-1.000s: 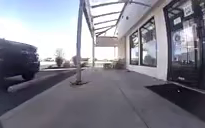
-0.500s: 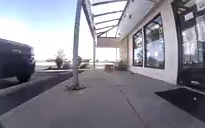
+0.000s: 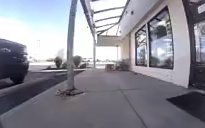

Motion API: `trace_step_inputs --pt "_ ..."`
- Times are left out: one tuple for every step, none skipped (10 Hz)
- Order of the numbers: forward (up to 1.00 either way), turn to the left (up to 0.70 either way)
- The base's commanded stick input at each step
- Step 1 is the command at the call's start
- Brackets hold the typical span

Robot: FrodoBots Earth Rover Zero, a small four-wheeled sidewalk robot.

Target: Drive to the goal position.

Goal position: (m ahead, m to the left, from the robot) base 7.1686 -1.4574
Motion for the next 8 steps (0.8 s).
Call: trace_step_inputs --pt "0.85 0.00" --pt "0.85 0.00" --pt "0.85 0.00" --pt "0.85 0.00" --pt "0.85 0.00" --pt "0.85 0.00" --pt "0.85 0.00" --pt "0.85 0.00"
